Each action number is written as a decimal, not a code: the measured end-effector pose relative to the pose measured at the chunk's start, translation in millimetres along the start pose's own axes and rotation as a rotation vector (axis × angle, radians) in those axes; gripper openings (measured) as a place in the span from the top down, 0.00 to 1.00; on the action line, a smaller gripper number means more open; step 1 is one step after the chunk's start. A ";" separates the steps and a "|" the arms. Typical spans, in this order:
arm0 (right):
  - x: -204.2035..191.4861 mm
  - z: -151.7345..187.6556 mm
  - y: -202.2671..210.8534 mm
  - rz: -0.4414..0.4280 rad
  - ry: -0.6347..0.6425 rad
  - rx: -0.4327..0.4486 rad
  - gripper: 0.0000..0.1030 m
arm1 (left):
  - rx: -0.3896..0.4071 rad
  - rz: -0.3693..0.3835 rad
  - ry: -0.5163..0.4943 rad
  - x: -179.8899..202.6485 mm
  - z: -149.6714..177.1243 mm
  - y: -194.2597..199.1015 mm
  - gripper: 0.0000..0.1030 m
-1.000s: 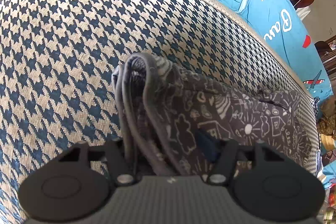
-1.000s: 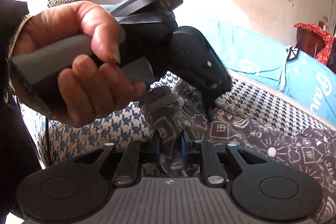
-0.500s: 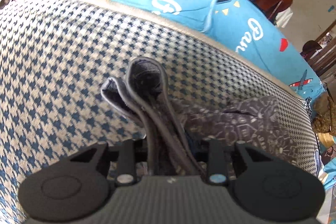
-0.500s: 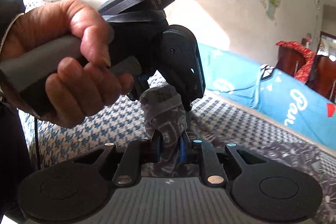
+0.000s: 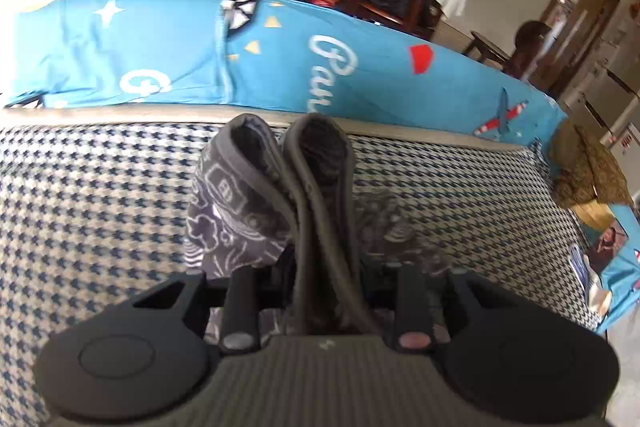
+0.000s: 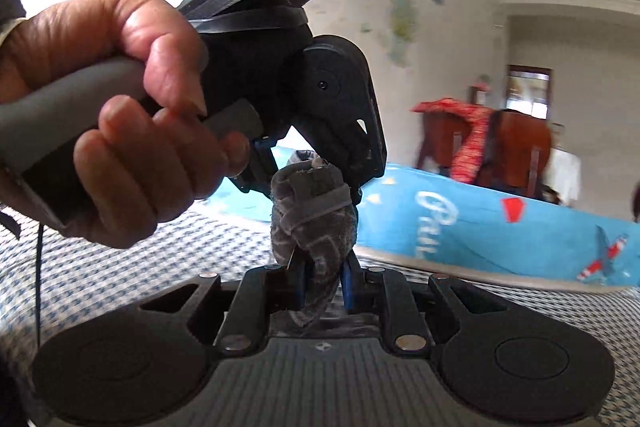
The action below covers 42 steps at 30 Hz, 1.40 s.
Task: Fold clothes
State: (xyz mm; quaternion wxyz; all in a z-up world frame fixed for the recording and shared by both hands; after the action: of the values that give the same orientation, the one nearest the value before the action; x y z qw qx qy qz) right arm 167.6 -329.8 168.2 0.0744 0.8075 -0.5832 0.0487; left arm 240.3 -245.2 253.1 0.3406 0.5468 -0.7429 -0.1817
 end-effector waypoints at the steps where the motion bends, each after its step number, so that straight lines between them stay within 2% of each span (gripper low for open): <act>1: 3.6 -1.3 -5.1 0.021 -0.009 0.000 0.84 | -0.008 0.011 -0.012 11.5 -1.6 -6.3 0.73; 3: 16.8 -3.7 -3.2 0.065 -0.021 -0.006 0.83 | -0.023 0.032 -0.036 33.8 -2.5 -18.2 0.73; 8: 36.1 -10.2 32.1 0.177 -0.060 -0.033 0.84 | -0.068 0.075 -0.109 83.5 6.8 -45.8 0.73; 14: 35.3 -0.5 82.9 0.313 -0.099 -0.127 0.83 | -0.157 0.097 -0.157 119.0 26.5 -96.1 0.72; 18: 35.4 11.7 97.4 0.371 -0.187 -0.216 0.83 | -0.204 0.131 -0.129 125.5 37.1 -116.8 0.59; 20: 38.2 20.3 104.3 0.402 -0.277 -0.277 0.83 | -0.207 0.154 -0.110 127.8 36.9 -117.8 0.53; 23: 41.2 33.7 123.9 0.452 -0.462 -0.370 0.83 | -0.184 0.160 -0.123 132.0 32.7 -111.7 0.38; 24: 43.9 39.8 129.3 0.472 -0.527 -0.397 0.82 | -0.171 0.157 -0.134 131.7 31.0 -107.7 0.34; 26: 52.2 48.0 132.8 0.504 -0.620 -0.429 0.80 | -0.158 0.150 -0.131 126.9 27.7 -99.5 0.33; 27: 67.2 50.2 118.2 0.524 -0.634 -0.431 0.77 | -0.153 0.146 -0.126 124.0 26.1 -95.5 0.33; 28: 78.4 51.6 108.4 0.544 -0.643 -0.431 0.75 | -0.147 0.137 -0.123 119.9 24.8 -91.1 0.33; 31: 84.3 47.7 113.8 0.586 -0.650 -0.412 0.66 | -0.128 0.094 -0.126 102.5 22.0 -76.5 0.28; 38: 111.1 42.4 121.5 0.615 -0.710 -0.360 0.65 | -0.118 -0.017 -0.159 53.8 29.2 -42.2 0.22; 42: 140.5 43.8 115.0 0.733 -0.677 -0.348 0.64 | -0.139 -0.043 -0.190 33.7 44.5 -35.1 0.22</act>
State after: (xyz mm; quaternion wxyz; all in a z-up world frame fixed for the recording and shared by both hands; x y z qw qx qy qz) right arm 102.4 -504.4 155.6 -0.0072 0.4969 -0.8180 -0.2896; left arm 227.4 -293.1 209.6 0.3018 0.5181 -0.7455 -0.2911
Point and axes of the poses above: each gripper's, at about its wrist camera, not at the fingertips, and y roughly against the way its jaws point, x to its right, z to its underside, the point moved 3 cm from there along -y, roughly the way its jaws point, and after that the axes turned 8 degrees about x, right-handed, at the moved point
